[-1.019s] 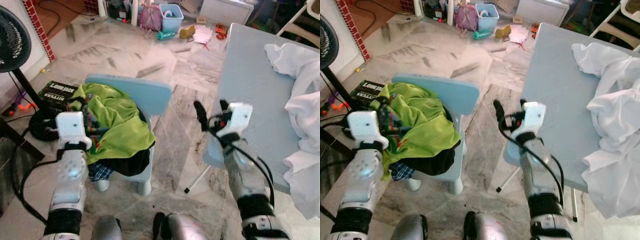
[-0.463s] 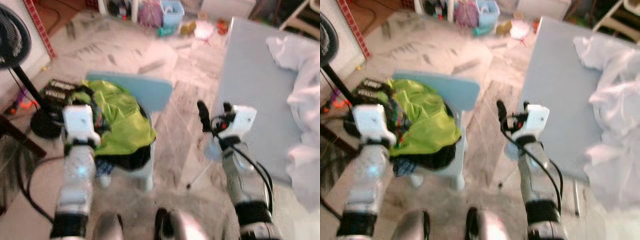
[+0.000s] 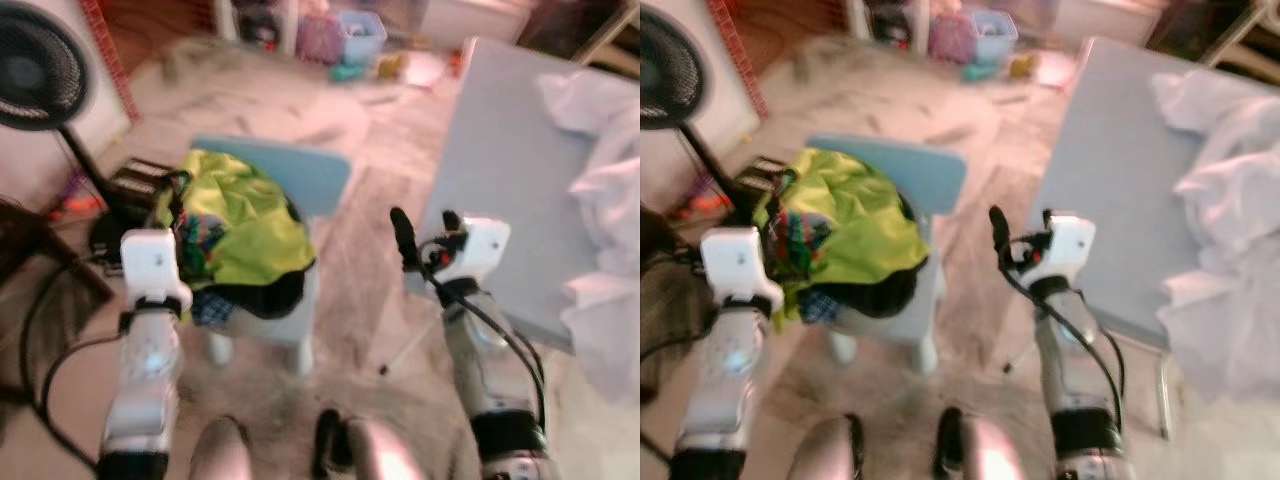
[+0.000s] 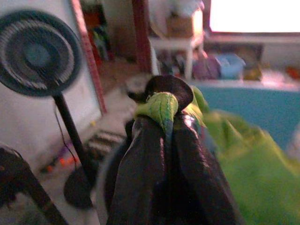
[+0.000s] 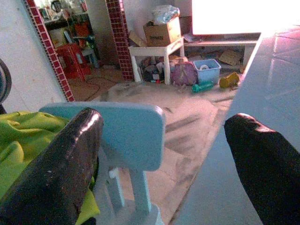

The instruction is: Hang hanger

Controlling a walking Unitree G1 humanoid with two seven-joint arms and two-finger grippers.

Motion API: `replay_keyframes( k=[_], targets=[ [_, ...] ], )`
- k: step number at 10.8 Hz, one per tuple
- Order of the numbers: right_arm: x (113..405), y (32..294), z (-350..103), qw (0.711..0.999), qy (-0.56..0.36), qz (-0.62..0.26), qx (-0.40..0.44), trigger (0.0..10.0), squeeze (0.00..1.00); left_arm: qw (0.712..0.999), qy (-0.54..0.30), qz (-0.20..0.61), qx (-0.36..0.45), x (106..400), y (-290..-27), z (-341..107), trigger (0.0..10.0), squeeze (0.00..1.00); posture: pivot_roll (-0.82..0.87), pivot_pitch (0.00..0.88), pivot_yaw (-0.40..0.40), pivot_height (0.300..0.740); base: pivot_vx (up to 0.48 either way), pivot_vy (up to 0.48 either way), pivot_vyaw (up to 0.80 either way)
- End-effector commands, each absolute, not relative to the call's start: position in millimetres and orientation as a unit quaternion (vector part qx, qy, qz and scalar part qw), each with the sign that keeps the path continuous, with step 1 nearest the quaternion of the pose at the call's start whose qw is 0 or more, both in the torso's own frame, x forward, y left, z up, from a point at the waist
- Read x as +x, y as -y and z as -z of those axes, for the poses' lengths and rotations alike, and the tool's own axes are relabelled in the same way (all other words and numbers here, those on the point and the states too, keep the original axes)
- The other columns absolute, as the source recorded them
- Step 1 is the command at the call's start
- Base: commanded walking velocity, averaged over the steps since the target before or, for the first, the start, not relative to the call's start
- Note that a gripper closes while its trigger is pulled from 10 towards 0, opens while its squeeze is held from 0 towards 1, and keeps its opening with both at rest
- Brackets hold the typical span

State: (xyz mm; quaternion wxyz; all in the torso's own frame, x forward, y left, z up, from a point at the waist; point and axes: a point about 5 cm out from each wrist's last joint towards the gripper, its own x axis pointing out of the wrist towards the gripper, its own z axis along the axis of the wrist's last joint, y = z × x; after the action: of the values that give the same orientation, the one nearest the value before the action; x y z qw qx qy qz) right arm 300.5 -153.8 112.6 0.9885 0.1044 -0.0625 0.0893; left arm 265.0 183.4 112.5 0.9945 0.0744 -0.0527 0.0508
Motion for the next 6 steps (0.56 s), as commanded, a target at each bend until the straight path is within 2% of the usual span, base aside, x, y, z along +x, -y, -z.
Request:
replay_keyframes(
  k=[1, 2, 6],
  targets=[
    [298.0, 152.3, -106.4, 0.989, 0.046, -0.088, 0.107, 10.0, 0.00, 0.995, 0.045, -0.050, 0.078, 259.2, -184.9, -111.1, 10.0, 0.00, 0.14, 0.204, -0.094, 0.740, 0.000, 0.000, 0.00],
    [296.7, 152.2, -105.0, 0.989, 0.042, -0.088, 0.107, 10.0, 0.00, 0.995, 0.037, -0.048, 0.079, 255.1, -184.4, -108.2, 10.0, 0.00, 0.15, 0.217, -0.100, 0.740, 0.000, 0.000, 0.00],
    [294.6, 154.8, -102.8, 0.990, 0.033, -0.090, 0.100, 10.0, 0.00, 0.996, 0.024, -0.050, 0.070, 250.0, -180.1, -104.1, 10.0, 0.00, 0.13, 0.225, -0.117, 0.740, -0.264, 0.000, 0.00]
  ],
)
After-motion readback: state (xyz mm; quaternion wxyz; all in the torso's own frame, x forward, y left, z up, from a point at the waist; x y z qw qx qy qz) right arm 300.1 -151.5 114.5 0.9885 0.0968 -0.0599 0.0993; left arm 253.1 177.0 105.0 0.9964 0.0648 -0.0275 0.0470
